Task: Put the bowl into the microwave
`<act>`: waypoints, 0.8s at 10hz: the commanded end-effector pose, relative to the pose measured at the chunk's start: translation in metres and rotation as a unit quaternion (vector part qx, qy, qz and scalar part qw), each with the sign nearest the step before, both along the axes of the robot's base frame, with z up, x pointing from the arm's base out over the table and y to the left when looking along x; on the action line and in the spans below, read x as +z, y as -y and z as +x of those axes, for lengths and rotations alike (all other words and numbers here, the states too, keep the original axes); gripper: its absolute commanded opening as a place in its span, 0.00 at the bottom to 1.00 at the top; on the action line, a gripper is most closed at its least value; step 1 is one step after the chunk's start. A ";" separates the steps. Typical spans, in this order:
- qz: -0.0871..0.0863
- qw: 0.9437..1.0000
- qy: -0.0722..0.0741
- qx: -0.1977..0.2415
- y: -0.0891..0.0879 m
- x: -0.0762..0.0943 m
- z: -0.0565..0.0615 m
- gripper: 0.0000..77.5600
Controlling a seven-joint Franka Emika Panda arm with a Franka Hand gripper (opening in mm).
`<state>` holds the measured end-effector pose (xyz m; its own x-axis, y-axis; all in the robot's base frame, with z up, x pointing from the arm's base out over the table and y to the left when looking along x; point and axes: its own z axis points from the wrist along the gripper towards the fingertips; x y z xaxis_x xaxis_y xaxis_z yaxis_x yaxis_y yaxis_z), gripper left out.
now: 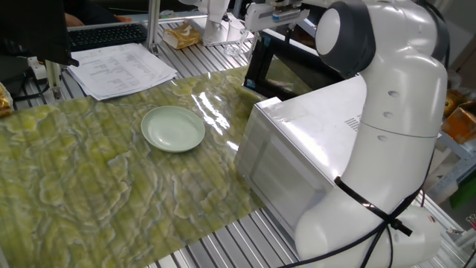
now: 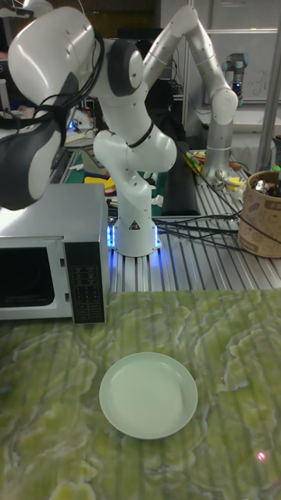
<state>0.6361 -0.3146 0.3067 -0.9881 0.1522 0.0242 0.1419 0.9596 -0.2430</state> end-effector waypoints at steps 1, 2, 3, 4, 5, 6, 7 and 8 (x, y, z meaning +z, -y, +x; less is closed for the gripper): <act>0.005 1.000 0.005 -0.015 -0.007 -0.005 -0.004 1.00; 0.009 0.999 0.003 -0.039 -0.029 -0.010 -0.012 1.00; 0.016 0.998 -0.002 -0.055 -0.043 -0.010 -0.019 1.00; 0.021 0.997 -0.008 -0.072 -0.059 -0.009 -0.028 1.00; 0.022 0.996 -0.011 -0.087 -0.075 -0.007 -0.037 1.00; 0.032 0.994 -0.012 -0.103 -0.091 -0.004 -0.045 1.00; 0.036 0.994 -0.011 -0.107 -0.095 -0.004 -0.047 1.00; 0.042 0.992 -0.009 -0.118 -0.111 -0.003 -0.058 1.00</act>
<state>0.6100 -0.2612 0.3007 -0.9619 0.2698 0.0442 0.2551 0.9439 -0.2099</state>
